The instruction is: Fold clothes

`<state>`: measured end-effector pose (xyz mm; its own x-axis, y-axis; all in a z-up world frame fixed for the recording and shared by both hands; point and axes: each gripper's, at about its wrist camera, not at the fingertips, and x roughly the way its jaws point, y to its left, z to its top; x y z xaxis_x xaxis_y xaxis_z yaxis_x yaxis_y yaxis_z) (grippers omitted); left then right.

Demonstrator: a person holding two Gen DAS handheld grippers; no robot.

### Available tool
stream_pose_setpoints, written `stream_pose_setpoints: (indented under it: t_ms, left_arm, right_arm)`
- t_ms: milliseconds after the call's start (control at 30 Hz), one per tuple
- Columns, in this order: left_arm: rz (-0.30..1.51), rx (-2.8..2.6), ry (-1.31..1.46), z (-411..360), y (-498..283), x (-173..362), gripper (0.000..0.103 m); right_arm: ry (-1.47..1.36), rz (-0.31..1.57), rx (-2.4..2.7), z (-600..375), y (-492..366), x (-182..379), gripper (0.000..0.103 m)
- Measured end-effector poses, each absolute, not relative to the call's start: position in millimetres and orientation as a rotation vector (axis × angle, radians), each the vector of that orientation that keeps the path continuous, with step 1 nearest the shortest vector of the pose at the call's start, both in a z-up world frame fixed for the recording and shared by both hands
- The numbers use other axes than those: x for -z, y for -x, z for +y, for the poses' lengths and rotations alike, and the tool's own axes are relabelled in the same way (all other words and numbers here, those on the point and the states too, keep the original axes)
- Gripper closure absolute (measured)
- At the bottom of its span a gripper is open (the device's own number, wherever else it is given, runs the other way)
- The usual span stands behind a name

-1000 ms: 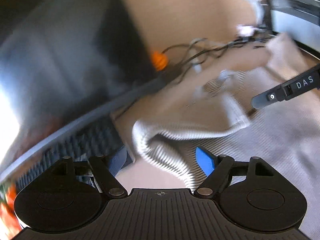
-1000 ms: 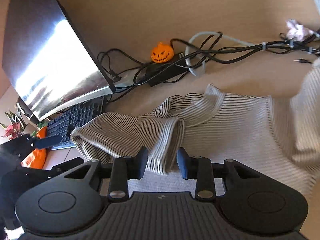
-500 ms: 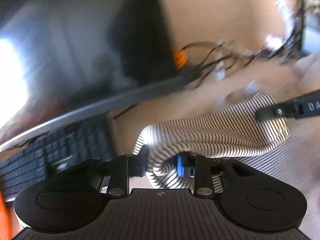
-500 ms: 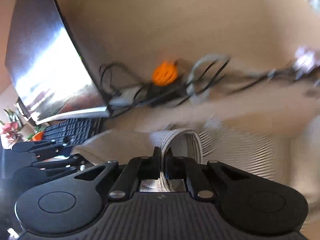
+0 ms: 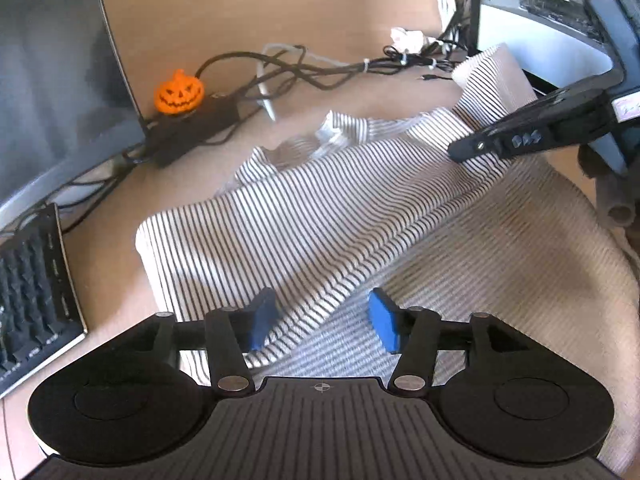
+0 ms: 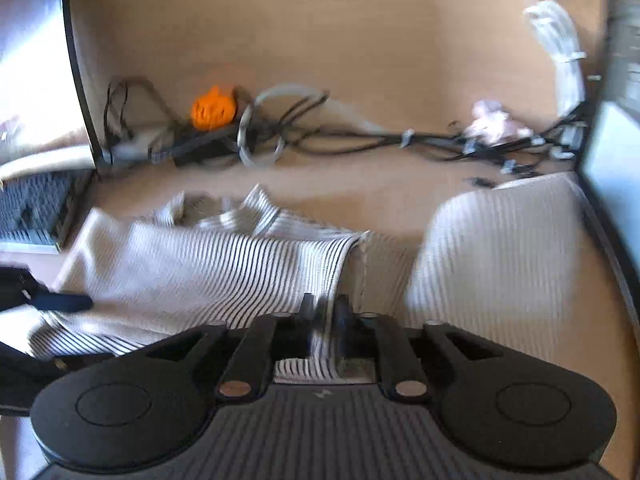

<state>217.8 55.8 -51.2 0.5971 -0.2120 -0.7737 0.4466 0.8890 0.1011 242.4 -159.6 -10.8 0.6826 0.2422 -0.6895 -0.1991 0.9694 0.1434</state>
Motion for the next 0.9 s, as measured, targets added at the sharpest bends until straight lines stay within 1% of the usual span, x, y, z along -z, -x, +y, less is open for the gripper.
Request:
stream_pose_setpoints:
  t_ms: [33, 67, 100, 133, 167, 233, 367, 433, 533, 600, 633, 700, 767, 800, 833, 900]
  left_arm:
    - [0.866, 0.399, -0.284, 60.1, -218.3, 50.8, 0.030]
    - [0.877, 0.404, -0.271, 62.6, -219.1, 51.0, 0.026]
    - [0.884, 0.403, -0.254, 63.7, -219.7, 50.0, 0.026]
    - [0.891, 0.400, -0.233, 64.8, -220.4, 48.4, 0.025]
    - [0.900, 0.400, -0.199, 65.5, -222.3, 44.9, 0.022]
    - [0.888, 0.437, -0.134, 53.8, -232.0, 31.7, 0.020]
    - [0.851, 0.522, -0.010, 25.6, -252.9, 3.6, 0.020]
    - [0.830, 0.577, 0.029, 5.6, -264.4, -10.6, 0.020]
    - [0.798, 0.693, -0.007, -44.7, -284.5, -29.4, 0.019]
    - [0.778, 0.765, -0.058, -79.3, -301.1, -36.2, 0.014]
    - [0.777, 0.788, -0.080, -96.3, -310.1, -35.8, 0.010]
    - [0.786, 0.824, -0.121, -130.0, -328.9, -31.5, 0.009]
    - [0.832, 0.827, -0.153, -158.9, -347.2, -17.8, 0.010]
    - [0.859, 0.826, -0.168, -172.9, -356.3, -10.1, 0.010]
    - [0.889, 0.823, -0.183, -185.4, -364.1, -1.4, 0.014]
    - [0.914, 0.813, -0.214, -199.3, -369.2, 10.9, 0.035]
  right_arm:
    - [-0.098, 0.757, -0.237, -169.7, -232.4, 2.8, 0.070]
    - [-0.139, 0.734, -0.214, -182.2, -220.5, -4.8, 0.064]
    - [-0.171, 0.717, -0.182, -194.5, -210.2, -9.6, 0.053]
    - [-0.199, 0.706, -0.139, -207.8, -200.7, -12.1, 0.048]
    - [-0.220, 0.703, -0.096, -218.4, -195.7, -11.8, 0.047]
    - [-0.267, 0.714, -0.014, -238.6, -191.6, -6.4, 0.047]
    - [-0.359, 0.728, 0.056, -262.5, -188.3, 5.2, 0.048]
    - [-0.331, 0.716, 0.057, -262.7, -187.0, 7.6, 0.050]
    - [-0.292, 0.703, 0.053, -259.7, -186.3, 11.2, 0.051]
    - [-0.294, 0.692, 0.044, -257.9, -183.5, 12.3, 0.051]
    - [-0.296, 0.686, 0.038, -256.4, -181.6, 12.7, 0.051]
    - [-0.285, 0.677, 0.030, -253.4, -175.0, 12.9, 0.051]
    - [-0.265, 0.669, 0.024, -250.1, -166.4, 12.8, 0.051]
    - [-0.258, 0.665, 0.022, -248.9, -162.4, 12.8, 0.051]
    - [-0.258, 0.665, 0.024, -249.4, -158.9, 13.3, 0.051]
    - [-0.260, 0.665, 0.028, -250.3, -151.9, 14.3, 0.051]
